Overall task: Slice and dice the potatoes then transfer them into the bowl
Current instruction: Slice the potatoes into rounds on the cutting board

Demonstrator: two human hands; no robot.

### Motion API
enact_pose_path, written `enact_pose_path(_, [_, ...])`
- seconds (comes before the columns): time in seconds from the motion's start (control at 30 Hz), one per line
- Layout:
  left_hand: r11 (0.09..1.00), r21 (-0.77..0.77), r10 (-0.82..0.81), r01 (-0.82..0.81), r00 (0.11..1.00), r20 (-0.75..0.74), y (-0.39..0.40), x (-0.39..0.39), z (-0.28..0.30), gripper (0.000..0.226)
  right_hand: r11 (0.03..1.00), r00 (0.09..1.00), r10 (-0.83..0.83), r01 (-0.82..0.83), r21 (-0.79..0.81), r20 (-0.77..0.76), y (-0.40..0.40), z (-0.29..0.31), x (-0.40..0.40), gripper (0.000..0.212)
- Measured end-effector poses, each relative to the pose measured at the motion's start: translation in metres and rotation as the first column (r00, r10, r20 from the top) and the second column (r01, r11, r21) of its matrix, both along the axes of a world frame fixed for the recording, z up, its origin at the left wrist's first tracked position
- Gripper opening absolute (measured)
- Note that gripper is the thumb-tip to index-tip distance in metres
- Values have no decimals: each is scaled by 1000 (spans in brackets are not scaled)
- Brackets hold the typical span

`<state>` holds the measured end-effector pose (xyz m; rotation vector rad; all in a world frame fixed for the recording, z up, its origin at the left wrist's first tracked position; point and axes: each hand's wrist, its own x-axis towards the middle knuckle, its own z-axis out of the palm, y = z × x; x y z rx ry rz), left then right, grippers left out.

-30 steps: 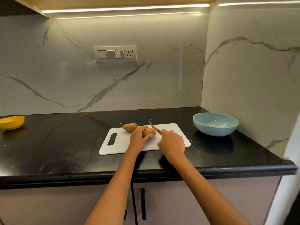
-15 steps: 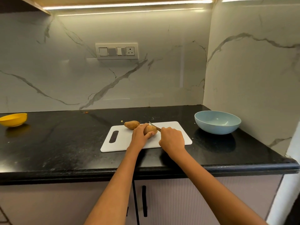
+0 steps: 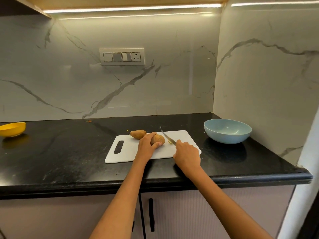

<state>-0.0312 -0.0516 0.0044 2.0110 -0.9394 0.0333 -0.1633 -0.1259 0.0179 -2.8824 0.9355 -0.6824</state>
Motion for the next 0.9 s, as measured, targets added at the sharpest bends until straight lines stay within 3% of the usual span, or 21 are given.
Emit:
enact_pose_path(0.1, [1000,2,10,-10,1000,-3,-1,0,0,52,982,993,-75,58,179,87,-8,8,2,21])
enact_pose_path(0.23, [1000,-18,25,-25,1000,-9,0,0,0,52,905,991,-46,-12,426,127,-10,26,15,24])
enact_pose_path(0.47, [999,-43,18,-19,1000,-17,1,0,1,52,946,999,1,13,323,-43,2,28,15,23])
enact_pose_path(0.9, [999,-42,26,-27,999,-33,0,-2,2,54,993,996,-22,32,113,-92,13,26,15,27])
